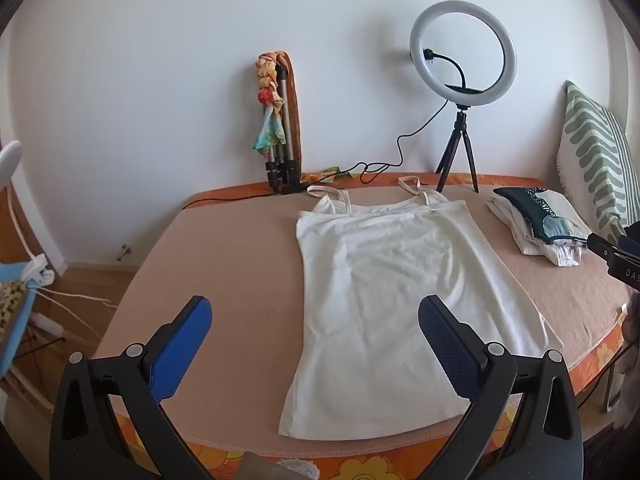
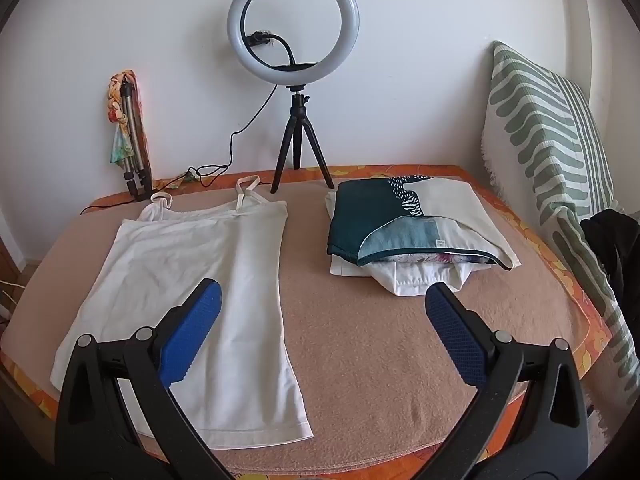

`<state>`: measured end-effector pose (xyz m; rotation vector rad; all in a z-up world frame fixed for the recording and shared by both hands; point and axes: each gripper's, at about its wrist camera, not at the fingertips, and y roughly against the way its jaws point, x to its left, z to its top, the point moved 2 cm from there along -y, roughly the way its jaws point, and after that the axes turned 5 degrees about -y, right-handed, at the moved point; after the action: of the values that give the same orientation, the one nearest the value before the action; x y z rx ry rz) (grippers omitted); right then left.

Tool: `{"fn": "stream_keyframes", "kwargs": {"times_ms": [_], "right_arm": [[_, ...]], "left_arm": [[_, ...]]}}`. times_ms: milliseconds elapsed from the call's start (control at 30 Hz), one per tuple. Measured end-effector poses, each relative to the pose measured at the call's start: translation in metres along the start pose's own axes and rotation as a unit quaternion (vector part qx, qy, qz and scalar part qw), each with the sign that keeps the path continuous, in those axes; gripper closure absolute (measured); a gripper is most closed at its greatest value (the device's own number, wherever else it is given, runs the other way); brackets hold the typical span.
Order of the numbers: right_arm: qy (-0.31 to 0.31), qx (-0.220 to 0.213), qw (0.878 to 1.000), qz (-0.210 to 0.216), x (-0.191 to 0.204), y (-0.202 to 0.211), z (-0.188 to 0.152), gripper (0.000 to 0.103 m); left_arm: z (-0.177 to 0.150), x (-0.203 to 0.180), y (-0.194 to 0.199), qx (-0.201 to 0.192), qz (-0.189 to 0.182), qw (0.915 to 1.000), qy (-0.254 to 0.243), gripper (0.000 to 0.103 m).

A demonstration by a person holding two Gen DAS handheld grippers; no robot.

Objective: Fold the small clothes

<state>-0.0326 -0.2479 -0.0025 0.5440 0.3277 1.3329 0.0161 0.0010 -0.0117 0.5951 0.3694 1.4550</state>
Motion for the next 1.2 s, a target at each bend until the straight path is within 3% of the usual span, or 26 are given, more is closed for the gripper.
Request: {"fn": "stream_keyframes", "kwargs": {"times_ms": [1200], "right_arm": [[0.007,-0.008,1.0,-0.006,0.003,0.002,0.0,0.0]], "left_arm": [[0.009,-0.002,0.004,-0.01,-0.002,0.9999,0.001,0.0]]}}
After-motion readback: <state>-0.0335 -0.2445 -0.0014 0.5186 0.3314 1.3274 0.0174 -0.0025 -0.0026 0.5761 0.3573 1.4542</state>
